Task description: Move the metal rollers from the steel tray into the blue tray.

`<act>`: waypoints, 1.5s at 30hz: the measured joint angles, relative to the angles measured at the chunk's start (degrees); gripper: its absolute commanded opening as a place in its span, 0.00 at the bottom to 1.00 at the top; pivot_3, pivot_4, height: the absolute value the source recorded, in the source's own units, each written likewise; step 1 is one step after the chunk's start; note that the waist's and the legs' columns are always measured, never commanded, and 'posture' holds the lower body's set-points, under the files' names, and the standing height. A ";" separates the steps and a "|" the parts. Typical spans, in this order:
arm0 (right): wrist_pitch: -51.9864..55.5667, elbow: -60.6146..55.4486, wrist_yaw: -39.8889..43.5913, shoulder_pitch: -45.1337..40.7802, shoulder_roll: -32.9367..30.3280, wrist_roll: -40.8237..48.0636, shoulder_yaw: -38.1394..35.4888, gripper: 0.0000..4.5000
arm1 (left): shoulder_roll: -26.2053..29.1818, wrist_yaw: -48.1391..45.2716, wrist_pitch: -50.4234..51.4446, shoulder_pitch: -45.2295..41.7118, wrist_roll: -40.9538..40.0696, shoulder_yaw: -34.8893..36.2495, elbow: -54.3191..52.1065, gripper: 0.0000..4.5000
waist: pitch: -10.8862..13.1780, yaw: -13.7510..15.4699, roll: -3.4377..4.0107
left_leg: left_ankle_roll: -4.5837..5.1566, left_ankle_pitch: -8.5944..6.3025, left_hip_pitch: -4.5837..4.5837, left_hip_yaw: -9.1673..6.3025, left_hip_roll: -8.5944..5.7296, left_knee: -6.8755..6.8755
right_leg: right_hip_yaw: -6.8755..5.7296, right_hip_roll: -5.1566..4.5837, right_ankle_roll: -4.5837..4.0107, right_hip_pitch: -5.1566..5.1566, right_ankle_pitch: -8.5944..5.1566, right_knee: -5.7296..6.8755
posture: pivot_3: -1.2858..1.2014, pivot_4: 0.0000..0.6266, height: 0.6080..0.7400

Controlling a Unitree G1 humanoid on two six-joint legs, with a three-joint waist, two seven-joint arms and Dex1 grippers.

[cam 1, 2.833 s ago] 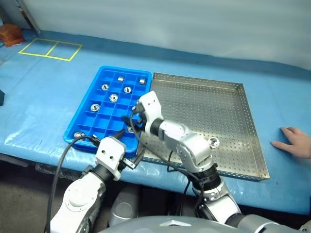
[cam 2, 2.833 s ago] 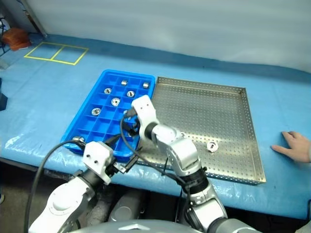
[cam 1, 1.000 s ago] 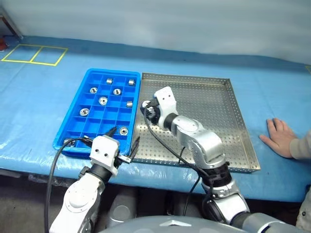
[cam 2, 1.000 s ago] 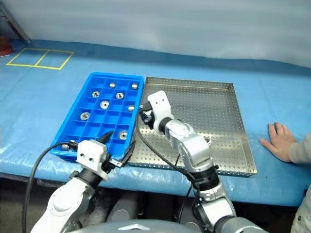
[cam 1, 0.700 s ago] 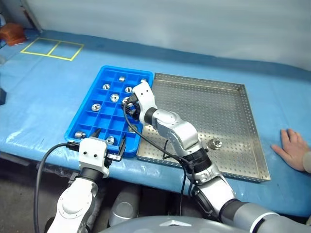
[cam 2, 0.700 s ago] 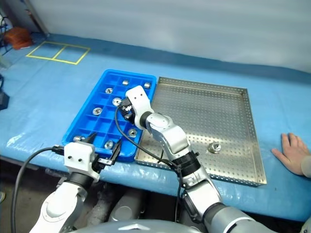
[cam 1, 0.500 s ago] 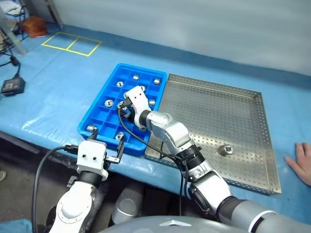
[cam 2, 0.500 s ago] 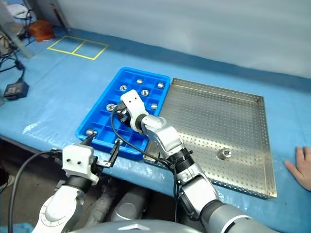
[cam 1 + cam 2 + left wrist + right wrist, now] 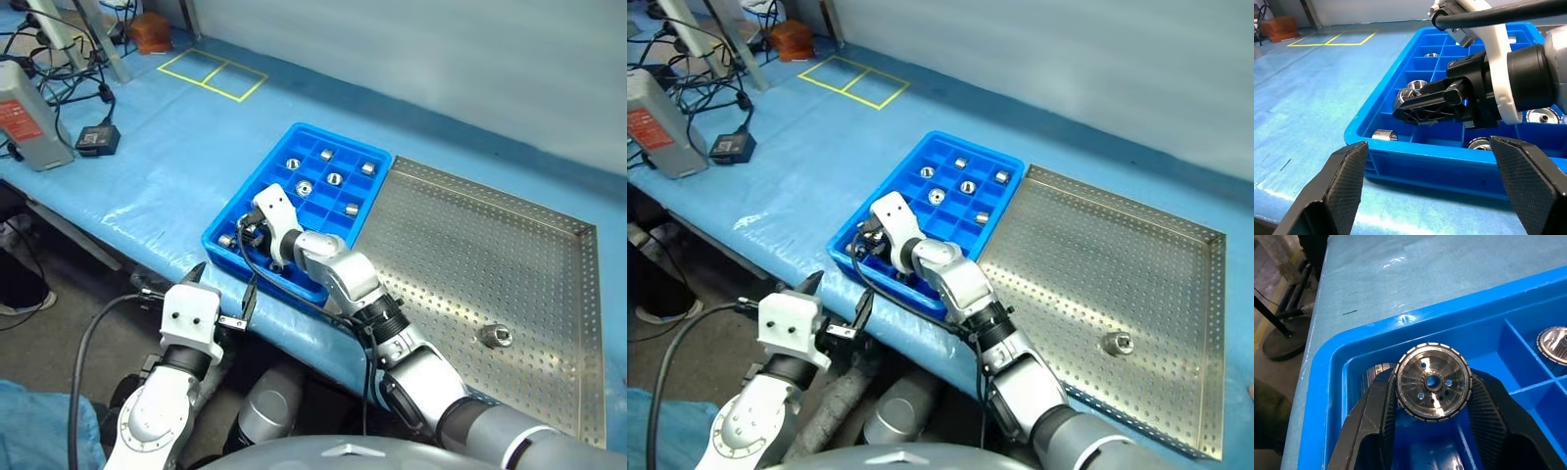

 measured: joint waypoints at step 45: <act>15.78 -33.76 -12.87 13.45 -6.83 -2.16 -16.44 0.99 | 3.16 -9.64 1.71 -12.09 -4.99 -0.43 6.73 0.96 | -0.64 -11.46 0.37 | -0.07 0.08 -0.22 -0.42 -0.02 0.36 | -0.44 -0.01 -0.13 0.43 0.06 0.09 | 0.60 0.24 1.00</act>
